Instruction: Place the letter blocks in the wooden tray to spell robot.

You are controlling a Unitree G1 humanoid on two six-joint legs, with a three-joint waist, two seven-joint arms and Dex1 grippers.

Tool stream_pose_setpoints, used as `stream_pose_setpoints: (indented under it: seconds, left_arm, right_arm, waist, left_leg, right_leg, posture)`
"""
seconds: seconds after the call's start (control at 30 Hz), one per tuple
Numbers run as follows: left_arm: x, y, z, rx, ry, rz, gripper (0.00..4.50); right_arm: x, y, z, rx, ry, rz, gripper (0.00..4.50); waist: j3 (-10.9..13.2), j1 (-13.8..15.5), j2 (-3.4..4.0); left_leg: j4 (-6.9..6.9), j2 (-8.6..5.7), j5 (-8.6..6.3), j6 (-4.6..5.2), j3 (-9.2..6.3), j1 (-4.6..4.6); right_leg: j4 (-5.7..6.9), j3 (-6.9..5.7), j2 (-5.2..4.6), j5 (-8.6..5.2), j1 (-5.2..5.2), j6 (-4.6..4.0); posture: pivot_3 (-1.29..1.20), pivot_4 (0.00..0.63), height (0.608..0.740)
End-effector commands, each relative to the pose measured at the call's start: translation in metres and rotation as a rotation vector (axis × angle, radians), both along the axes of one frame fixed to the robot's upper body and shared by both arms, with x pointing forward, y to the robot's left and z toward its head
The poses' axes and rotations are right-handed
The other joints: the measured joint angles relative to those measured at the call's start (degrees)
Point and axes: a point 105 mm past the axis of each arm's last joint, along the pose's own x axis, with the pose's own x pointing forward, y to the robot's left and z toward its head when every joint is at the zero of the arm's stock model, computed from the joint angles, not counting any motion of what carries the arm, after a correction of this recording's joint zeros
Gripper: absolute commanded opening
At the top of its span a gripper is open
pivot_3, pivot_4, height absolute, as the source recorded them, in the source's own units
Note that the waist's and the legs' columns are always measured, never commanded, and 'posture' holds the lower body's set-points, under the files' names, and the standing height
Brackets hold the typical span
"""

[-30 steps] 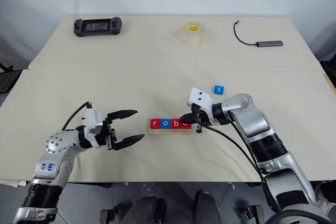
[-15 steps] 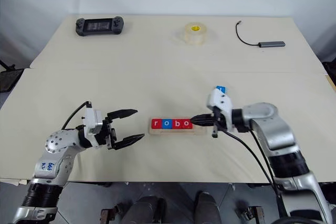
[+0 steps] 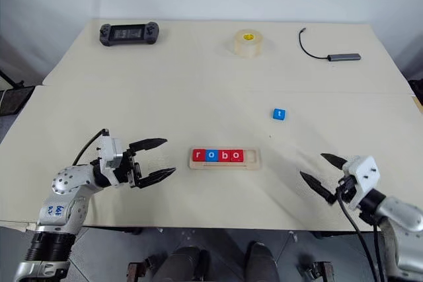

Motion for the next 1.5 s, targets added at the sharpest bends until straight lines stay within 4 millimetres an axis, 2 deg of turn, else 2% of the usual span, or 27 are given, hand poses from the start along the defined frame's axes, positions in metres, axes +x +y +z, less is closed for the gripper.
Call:
stream_pose_setpoints:
  seconds: [0.03,0.23,0.37,0.53,0.63,0.73,0.87,1.0,1.1,1.23,1.33,1.43,1.5]
  left_arm:
    - [0.003,0.001,0.007,-0.013,-0.018,-0.003,4.5]
    - [0.008,-0.002,0.01,-0.026,-0.011,-0.004,4.5]
    - [0.008,-0.005,0.01,-0.001,-0.016,-0.021,4.5]
    - [0.007,-0.008,0.01,0.008,-0.021,-0.03,4.5]
    - [0.007,-0.008,0.01,0.009,-0.027,-0.02,4.5]
    - [0.006,-0.008,0.01,0.004,-0.029,-0.009,4.5]
    - [0.003,-0.008,0.01,0.001,-0.031,-0.003,4.5]
    - [0.001,-0.008,0.011,0.001,-0.037,0.005,4.5]
    - [0.0,-0.008,0.012,0.004,-0.041,0.008,4.5]
    - [-0.001,-0.008,0.012,0.005,-0.043,0.01,4.5]
    - [-0.001,-0.009,0.014,0.007,-0.042,0.008,4.5]
    - [-0.002,-0.011,0.015,0.006,-0.04,-0.003,4.5]
    - [-0.002,-0.012,0.016,0.002,-0.039,-0.012,4.5]
  right_arm:
    - [-0.001,-0.009,0.015,-0.008,-0.103,-0.062,4.47]
    - [0.019,0.005,0.035,0.074,-0.157,-0.039,4.47]
    - [0.067,0.036,0.061,0.233,-0.074,-0.059,4.47]
    - [0.109,0.053,0.06,0.182,0.091,-0.193,4.47]
    - [0.13,0.069,0.059,0.207,0.133,-0.283,4.47]
    - [0.151,0.088,0.06,0.223,0.099,-0.371,4.47]
    - [0.165,0.096,0.051,0.23,0.11,-0.488,4.47]
    - [0.17,0.106,0.043,0.217,0.125,-0.531,4.47]
    - [0.169,0.106,0.036,0.206,0.142,-0.566,3.86]
    - [0.168,0.105,0.036,0.215,0.14,-0.576,2.49]
    - [0.165,0.103,0.044,0.219,0.111,-0.542,1.46]
    - [0.157,0.094,0.052,0.22,0.082,-0.542,1.47]
    - [0.144,0.086,0.057,0.189,0.066,-0.522,1.47]
  waist:
    - [0.0,-0.3,0.03]
    - [0.0,-0.9,0.05]
    - [0.0,-1.6,0.06]
    - [-0.1,-1.1,0.13]
    - [-0.1,-1.2,0.13]
    - [-0.1,-1.6,0.13]
    - [-0.1,-1.5,0.14]
    - [-0.1,-1.7,0.14]
    - [-0.1,-1.7,0.15]
    - [-0.1,-1.8,0.15]
    - [-0.1,-1.7,0.15]
    - [-0.1,-1.7,0.16]
    - [-0.1,-1.6,0.16]
  left_leg:
    - [0.0,0.01,0.0,0.0,0.06,0.03]
    - [0.0,0.08,0.02,-0.02,0.09,0.09]
    - [0.02,0.1,0.03,-0.03,0.07,0.07]
    - [0.05,0.19,0.07,-0.17,-0.13,-0.05]
    - [0.01,0.12,0.07,-0.17,-0.25,-0.16]
    - [-0.02,0.03,0.07,-0.17,-0.23,-0.15]
    - [-0.07,0.0,0.08,-0.16,-0.22,-0.16]
    - [-0.07,-0.02,0.08,-0.15,-0.22,-0.16]
    - [-0.07,-0.01,0.08,-0.16,-0.22,-0.14]
    - [-0.07,-0.01,0.08,-0.16,-0.22,-0.13]
    - [-0.06,-0.02,0.08,-0.15,-0.22,-0.13]
    - [-0.07,-0.02,0.08,-0.15,-0.23,-0.13]
    - [-0.08,-0.02,0.08,-0.15,-0.22,-0.15]
  right_leg:
    - [0.01,0.05,0.0,0.0,-0.01,0.01]
    - [0.07,0.09,0.04,0.0,-0.01,0.0]
    - [0.08,0.1,0.02,0.0,-0.03,0.0]
    - [0.24,-0.04,0.06,-0.09,-0.17,-0.17]
    - [0.27,-0.1,0.04,-0.11,-0.23,-0.21]
    - [0.32,-0.08,0.01,-0.11,-0.27,-0.21]
    - [0.46,-0.07,0.01,-0.11,-0.37,-0.21]
    - [0.52,-0.04,0.0,-0.11,-0.4,-0.21]
    - [0.55,-0.04,0.01,-0.11,-0.4,-0.21]
    - [0.57,-0.04,0.02,-0.11,-0.4,-0.21]
    - [0.58,-0.03,0.01,-0.11,-0.39,-0.21]
    - [0.58,-0.03,0.01,-0.11,-0.4,-0.21]
    - [0.56,-0.03,0.01,-0.11,-0.41,-0.21]
  posture:
    - [0.0,0.15,0.74]
    - [0.0,0.15,0.74]
    - [0.0,0.15,0.74]
    - [0.0,0.15,0.74]
    - [0.0,0.15,0.74]
    - [0.0,0.15,0.74]
    - [0.0,0.15,0.74]
    - [0.0,0.15,0.74]
    - [0.0,0.15,0.74]
    - [0.0,0.15,0.74]
    - [0.0,0.15,0.74]
    - [0.0,0.15,0.74]
    - [0.0,0.15,0.74]
